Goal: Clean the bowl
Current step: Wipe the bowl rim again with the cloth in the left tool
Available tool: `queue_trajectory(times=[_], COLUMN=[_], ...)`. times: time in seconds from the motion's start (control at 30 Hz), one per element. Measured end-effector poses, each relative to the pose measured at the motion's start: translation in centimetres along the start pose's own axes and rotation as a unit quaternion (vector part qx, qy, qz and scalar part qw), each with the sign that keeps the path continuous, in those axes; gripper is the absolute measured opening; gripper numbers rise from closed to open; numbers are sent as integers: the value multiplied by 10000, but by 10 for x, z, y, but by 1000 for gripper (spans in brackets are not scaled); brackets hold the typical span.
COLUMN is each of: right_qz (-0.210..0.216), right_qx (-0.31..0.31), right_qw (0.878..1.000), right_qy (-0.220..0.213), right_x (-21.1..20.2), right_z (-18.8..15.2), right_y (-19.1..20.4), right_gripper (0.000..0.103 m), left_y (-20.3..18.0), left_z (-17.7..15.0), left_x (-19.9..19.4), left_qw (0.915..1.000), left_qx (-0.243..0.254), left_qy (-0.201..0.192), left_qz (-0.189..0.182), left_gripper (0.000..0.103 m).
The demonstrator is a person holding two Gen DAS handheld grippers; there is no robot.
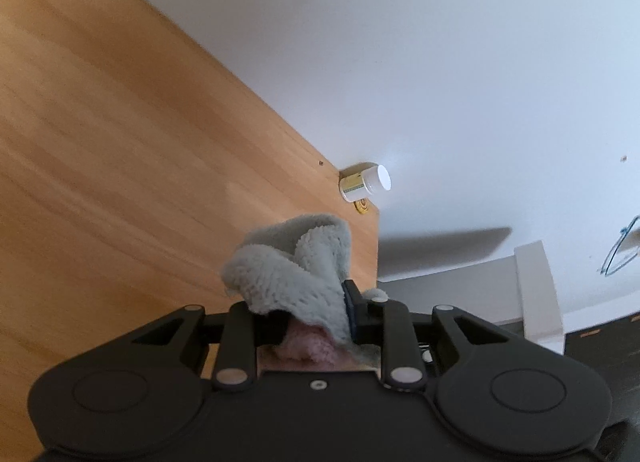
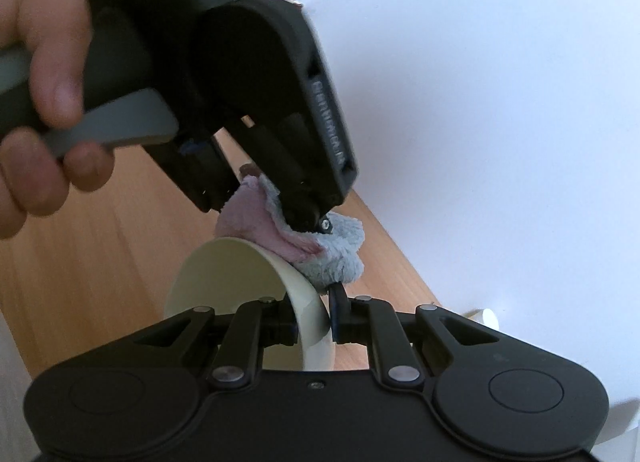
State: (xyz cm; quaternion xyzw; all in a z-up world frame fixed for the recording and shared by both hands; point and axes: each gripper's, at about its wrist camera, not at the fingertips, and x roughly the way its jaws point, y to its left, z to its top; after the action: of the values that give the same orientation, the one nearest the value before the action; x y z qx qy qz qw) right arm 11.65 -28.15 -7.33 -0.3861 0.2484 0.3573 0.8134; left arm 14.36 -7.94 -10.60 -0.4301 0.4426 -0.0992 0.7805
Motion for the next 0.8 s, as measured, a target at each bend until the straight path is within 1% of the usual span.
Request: queue_trajectory(times=[0.07,0.1,0.23,0.3,0.4,0.5,0.57,0.63,0.7,0.77,0.8], right_qz=[-19,-21,-30,-60,-104,-86,-49,33,97,138,159], right_qx=[-112,-123,-65,-16,181,313,401,539,637,775,843], right_qw=[9999,9999,10000,10000,9997,9994,9991,9985,9979,9969,9963], right_qy=[20,22,-8,-39,-91,-100,-110,-104,-86,-51,-34], right_x=[3,3,3,3,4,6,1,2,-8,-6,-6], right_z=[-3,-4,-10,-11,-14,-17,-7,-2,3,5,5], right_y=[2,2,2,-1,-8,-8,3,-2,-13,-6,-3], right_gripper=[15,15,15,15,15,15,15,15,15,15,15], left_y=[5,10,37,48,57,55,53,49,39,27,17], left_z=[0,1,2,1,0,2,4,6,7,8,7], left_x=[3,7,22,29,31,28,23,18,12,7,3], left_qw=[10000,9998,9981,9963,9947,9947,9948,9947,9956,9965,9975], left_qx=[47,9,-374,-545,-816,-875,-934,-977,-904,-786,-641], left_qy=[29,75,290,461,514,479,395,309,244,186,149], left_qz=[81,180,406,487,357,239,137,31,-93,-216,-251], left_gripper=[25,25,25,24,23,22,22,22,22,22,23])
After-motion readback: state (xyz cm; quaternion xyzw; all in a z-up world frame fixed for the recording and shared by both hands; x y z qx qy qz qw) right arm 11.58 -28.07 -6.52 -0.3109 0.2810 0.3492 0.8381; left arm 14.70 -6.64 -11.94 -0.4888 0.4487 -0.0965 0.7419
